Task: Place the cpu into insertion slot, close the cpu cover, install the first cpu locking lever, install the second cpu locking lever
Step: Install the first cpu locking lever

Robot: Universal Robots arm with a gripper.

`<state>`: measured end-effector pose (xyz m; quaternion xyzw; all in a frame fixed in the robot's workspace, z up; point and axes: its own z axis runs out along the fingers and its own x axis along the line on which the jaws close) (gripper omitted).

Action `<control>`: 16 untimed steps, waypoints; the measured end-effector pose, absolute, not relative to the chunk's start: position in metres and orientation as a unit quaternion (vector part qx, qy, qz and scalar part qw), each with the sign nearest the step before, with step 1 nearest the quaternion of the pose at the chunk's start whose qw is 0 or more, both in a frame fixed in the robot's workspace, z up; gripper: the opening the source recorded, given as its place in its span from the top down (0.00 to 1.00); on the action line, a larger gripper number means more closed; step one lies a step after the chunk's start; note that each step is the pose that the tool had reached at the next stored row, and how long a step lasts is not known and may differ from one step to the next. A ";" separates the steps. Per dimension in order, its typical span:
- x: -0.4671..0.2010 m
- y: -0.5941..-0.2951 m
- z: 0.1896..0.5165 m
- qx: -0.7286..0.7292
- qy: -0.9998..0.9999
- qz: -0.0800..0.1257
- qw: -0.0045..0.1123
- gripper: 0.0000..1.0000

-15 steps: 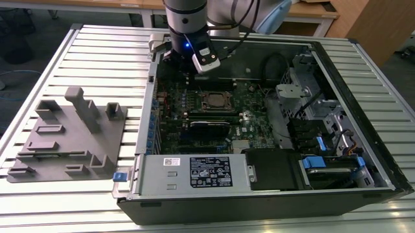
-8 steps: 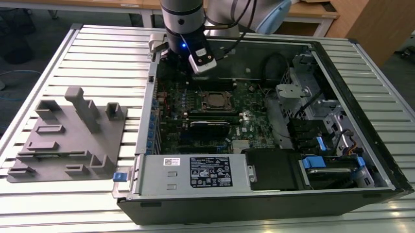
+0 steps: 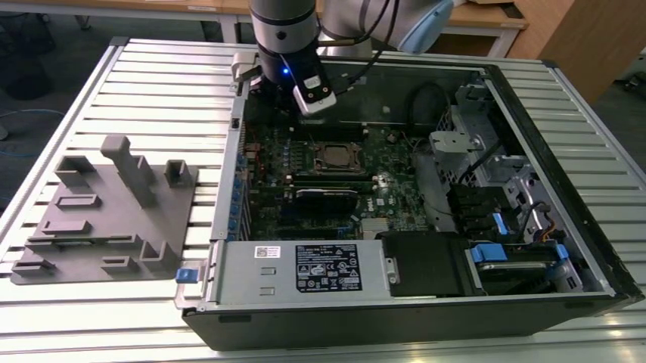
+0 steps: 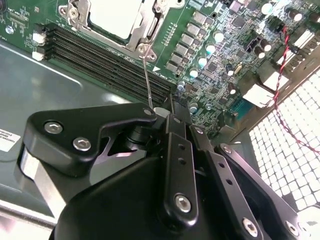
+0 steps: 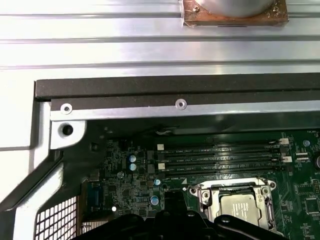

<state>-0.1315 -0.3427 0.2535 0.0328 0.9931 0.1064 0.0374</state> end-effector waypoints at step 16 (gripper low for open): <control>-0.123 -0.335 0.251 0.034 0.993 0.106 0.037 0.89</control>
